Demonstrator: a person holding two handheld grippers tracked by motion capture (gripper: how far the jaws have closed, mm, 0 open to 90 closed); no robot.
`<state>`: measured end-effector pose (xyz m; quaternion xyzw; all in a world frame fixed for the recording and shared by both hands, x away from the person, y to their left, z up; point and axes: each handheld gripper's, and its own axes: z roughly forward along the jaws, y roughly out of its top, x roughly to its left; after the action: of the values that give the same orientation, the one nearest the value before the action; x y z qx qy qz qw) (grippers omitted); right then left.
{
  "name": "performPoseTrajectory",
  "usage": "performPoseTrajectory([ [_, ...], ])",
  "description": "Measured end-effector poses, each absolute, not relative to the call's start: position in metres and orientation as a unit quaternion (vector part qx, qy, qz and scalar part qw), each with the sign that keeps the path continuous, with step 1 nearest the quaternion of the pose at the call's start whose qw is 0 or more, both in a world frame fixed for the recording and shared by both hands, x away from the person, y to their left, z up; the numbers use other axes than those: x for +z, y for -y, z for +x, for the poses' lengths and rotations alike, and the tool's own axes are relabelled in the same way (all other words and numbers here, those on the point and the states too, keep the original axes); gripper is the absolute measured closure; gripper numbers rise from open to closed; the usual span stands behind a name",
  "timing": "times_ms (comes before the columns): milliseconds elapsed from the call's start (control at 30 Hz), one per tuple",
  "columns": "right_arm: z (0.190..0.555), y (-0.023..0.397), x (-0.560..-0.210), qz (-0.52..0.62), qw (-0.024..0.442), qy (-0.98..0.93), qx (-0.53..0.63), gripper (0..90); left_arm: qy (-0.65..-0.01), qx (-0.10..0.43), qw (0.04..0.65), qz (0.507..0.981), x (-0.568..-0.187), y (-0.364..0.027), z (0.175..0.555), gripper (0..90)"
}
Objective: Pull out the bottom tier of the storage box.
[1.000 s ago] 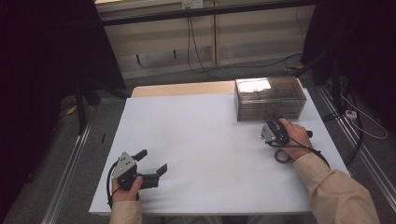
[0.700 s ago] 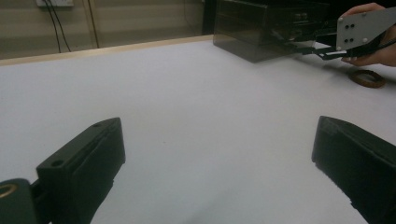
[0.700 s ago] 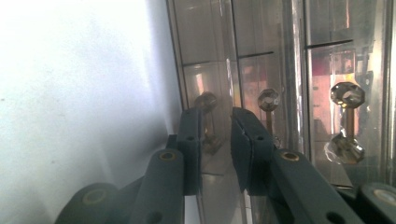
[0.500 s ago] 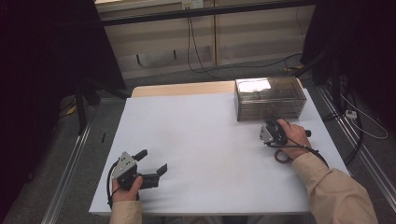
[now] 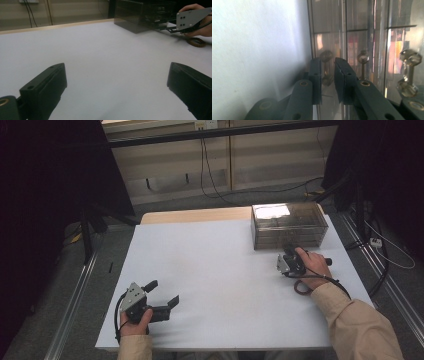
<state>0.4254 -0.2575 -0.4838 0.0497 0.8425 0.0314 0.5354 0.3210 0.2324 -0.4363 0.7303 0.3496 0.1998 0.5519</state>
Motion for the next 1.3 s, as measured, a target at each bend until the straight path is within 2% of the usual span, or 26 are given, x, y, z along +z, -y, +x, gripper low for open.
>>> performPoseTrajectory([
  [1300, 0.427, 0.244, -0.485, 0.031, 0.547, -0.837, 0.009, 80.7, -0.348, 0.199, 0.545, 0.736, -0.438, -0.230, 0.324, 2.7],
])
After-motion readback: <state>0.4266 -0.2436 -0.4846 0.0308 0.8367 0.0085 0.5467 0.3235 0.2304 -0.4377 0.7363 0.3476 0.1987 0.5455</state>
